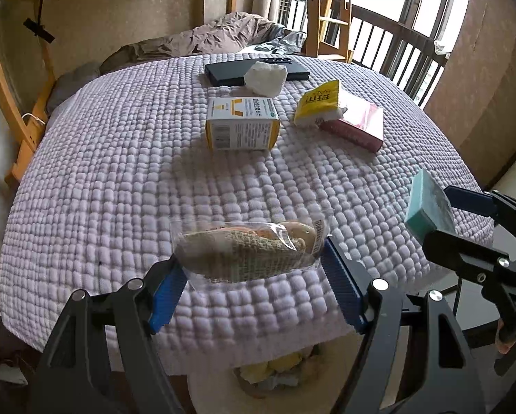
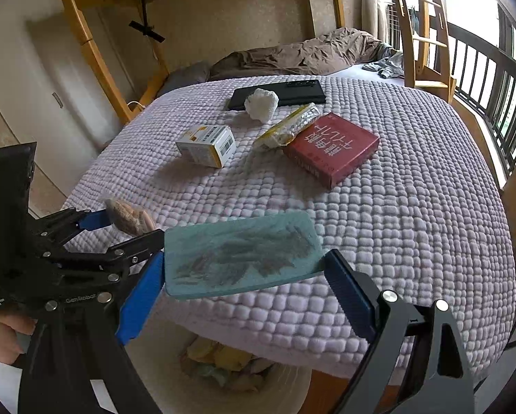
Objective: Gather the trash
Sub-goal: 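Carry the plastic bag and teal card with both tools toward the white bin, then lower the plastic bag and teal card with both tools over the bin opening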
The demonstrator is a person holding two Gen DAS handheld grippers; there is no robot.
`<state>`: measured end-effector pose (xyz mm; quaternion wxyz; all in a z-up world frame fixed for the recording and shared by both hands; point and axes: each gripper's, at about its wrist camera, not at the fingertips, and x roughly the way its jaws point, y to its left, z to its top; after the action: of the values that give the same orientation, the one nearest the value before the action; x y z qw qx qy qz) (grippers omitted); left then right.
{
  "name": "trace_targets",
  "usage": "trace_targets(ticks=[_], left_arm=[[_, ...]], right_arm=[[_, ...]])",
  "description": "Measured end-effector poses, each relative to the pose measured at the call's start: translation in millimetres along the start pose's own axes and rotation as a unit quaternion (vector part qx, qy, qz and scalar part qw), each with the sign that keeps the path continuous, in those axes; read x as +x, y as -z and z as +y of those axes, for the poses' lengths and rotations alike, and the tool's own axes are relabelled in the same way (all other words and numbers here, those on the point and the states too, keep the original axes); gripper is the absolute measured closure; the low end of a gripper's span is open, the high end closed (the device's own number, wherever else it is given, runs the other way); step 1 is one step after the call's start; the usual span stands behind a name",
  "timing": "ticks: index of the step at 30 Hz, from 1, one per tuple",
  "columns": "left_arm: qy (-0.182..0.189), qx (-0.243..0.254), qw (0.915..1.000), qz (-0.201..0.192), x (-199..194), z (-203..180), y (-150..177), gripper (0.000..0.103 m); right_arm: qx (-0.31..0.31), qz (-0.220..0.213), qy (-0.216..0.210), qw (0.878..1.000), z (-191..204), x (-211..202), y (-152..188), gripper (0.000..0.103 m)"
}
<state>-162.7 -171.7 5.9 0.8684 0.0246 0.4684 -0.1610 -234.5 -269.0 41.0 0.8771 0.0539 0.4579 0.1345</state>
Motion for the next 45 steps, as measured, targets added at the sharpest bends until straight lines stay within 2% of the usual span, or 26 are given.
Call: trace_targets(ticks=[45], left_arm=[[0.0,0.023,0.9992,0.031,-33,-17,51,0.027]], right_arm=[[-0.001,0.023,-0.018,1.0,20,-43,60,0.013]])
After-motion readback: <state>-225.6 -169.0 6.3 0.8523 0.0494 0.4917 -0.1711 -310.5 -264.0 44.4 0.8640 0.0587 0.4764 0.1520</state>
